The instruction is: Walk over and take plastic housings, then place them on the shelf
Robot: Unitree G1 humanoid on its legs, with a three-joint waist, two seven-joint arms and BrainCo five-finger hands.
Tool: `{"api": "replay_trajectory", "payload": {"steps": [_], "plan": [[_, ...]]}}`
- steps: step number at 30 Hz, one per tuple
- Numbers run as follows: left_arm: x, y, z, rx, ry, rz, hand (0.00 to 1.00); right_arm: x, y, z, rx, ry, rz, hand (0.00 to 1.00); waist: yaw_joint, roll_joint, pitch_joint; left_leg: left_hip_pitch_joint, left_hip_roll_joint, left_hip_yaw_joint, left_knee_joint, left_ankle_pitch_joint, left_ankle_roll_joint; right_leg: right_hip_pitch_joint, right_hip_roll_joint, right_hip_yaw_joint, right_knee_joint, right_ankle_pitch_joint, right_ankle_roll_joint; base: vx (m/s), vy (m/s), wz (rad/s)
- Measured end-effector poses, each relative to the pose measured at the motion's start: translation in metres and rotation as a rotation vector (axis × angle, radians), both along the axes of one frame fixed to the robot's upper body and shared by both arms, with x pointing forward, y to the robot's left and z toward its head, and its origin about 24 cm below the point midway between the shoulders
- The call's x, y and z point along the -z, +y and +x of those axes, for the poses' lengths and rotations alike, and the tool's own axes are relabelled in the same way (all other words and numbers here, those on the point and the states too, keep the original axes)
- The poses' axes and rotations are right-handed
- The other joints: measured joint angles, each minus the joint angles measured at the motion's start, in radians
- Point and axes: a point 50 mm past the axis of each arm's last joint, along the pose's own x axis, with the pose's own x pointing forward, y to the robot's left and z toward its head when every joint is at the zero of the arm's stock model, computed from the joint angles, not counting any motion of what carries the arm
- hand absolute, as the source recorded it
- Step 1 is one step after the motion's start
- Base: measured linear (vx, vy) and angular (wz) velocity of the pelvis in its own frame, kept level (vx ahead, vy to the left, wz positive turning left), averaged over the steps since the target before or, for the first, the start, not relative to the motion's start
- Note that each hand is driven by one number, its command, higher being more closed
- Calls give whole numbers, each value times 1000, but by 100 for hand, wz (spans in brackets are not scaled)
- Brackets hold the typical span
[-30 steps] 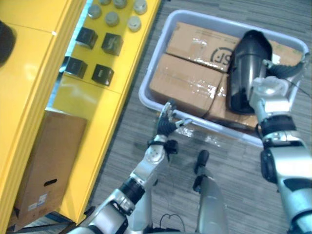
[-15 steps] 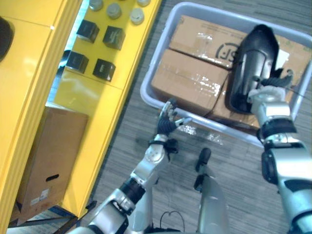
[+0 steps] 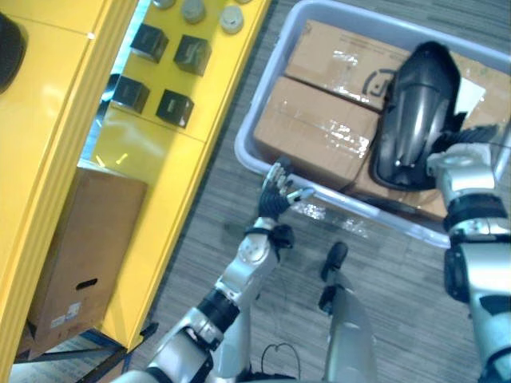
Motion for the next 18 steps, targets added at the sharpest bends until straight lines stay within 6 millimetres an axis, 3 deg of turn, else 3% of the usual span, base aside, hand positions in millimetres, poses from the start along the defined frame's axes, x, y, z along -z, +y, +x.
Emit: {"api": "replay_trajectory", "payload": {"steps": [6, 18], "plan": [[4, 6, 1, -20, 12, -2, 0, 5, -4, -5, 52, -5, -69, 100, 16, 0, 0, -3, 0, -11, -5, 7, -5, 0, -1, -16, 8, -5, -3, 6, -6, 7], [12, 25, -4, -66, 39, -47, 0, 11, 11, -2, 41, -1, -318, 100, 11, -2, 0, 65, 5, -28, -3, 7, -6, 100, 21, -26, -36, 13, -1, -13, 7, 2]]}}
